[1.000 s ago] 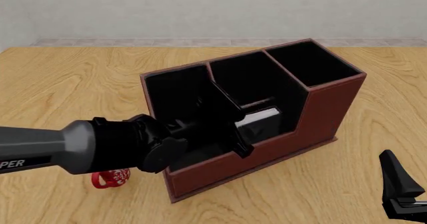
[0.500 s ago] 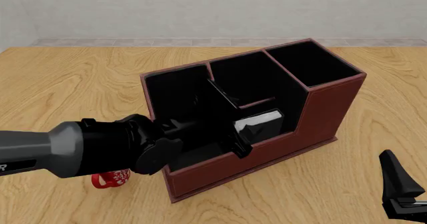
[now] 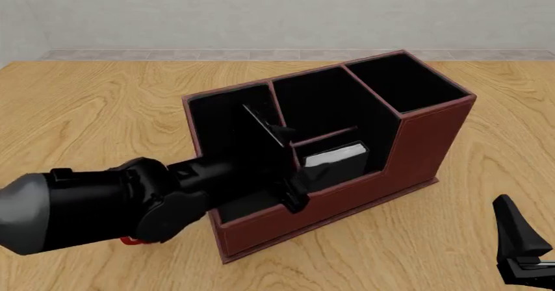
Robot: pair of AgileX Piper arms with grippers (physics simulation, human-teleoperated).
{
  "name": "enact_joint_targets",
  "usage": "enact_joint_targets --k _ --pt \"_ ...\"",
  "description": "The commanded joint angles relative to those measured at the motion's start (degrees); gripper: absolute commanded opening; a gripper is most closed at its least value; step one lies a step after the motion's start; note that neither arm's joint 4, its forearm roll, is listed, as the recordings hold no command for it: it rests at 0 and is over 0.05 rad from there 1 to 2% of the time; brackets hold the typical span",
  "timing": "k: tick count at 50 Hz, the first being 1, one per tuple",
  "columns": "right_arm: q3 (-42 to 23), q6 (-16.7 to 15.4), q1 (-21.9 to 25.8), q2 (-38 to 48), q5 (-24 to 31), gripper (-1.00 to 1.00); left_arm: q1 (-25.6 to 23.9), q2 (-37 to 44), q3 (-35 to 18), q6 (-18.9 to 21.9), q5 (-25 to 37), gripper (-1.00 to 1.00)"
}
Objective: Pick up the book and place it in the back compartment of the caddy.
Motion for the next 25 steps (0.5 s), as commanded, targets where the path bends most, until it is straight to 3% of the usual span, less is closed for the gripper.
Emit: enact_joint_targets --k 1,15,25 --pt "0.00 -0.01 -0.01 0.00 -0.01 1.00 0.31 -5.77 3.76 -0.68 0.32 1.00" --pt "0.00 0.01 0.01 0.00 -0.01 1.00 2.97 -17.26 10.60 0.38 1.66 1.00" --pt "0.00 0.01 0.00 0.00 0.00 1.00 6.21 -28.75 14.69 -1.21 6.23 1.00"
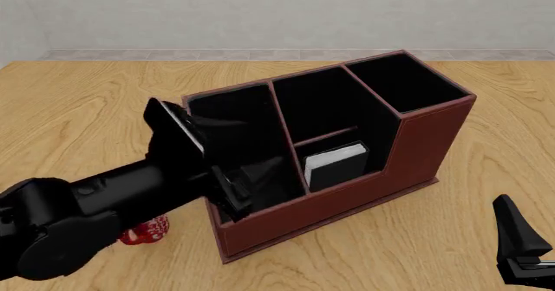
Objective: Pick up the book and place it in the back compartment of the caddy.
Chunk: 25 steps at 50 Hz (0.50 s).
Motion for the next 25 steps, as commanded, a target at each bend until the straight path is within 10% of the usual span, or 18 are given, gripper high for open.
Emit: enact_joint_targets --k 1,13,25 --pt "0.00 0.01 0.01 0.00 0.00 1.00 3.54 -11.93 4.66 -0.59 4.29 1.00" --pt "0.00 0.00 0.00 0.00 0.00 1.00 7.84 -28.09 7.99 3.52 16.26 1.00" --pt "0.00 0.00 0.00 0.00 0.00 1.00 22.94 -55.42 10.41 0.54 37.68 1.00"
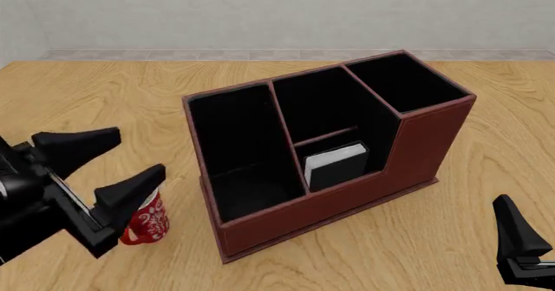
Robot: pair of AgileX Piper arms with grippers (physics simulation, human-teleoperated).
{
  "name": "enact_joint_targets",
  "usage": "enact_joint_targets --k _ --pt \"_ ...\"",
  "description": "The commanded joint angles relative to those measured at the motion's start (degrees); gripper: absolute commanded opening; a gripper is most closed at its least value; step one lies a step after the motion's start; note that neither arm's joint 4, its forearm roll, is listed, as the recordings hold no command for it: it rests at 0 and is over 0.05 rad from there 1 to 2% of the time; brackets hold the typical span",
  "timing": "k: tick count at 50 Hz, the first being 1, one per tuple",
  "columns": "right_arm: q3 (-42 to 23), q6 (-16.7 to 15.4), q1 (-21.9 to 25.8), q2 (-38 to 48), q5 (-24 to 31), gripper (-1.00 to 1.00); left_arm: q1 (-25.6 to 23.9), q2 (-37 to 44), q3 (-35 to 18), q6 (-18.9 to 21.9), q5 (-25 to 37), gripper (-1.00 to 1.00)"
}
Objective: Pick up the book and place it in the back compartment of the caddy.
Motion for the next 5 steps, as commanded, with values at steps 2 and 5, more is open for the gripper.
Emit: enact_joint_targets --k 2,5 --pt "0.00 0.02 -0.01 0.00 0.00 1.00 14.59 -26.16 -0.91 -3.04 22.27 1.00" --pt "0.00 -0.01 0.00 0.00 0.00 1.00 17.60 -32.28 -0.16 -2.55 25.77 1.00"
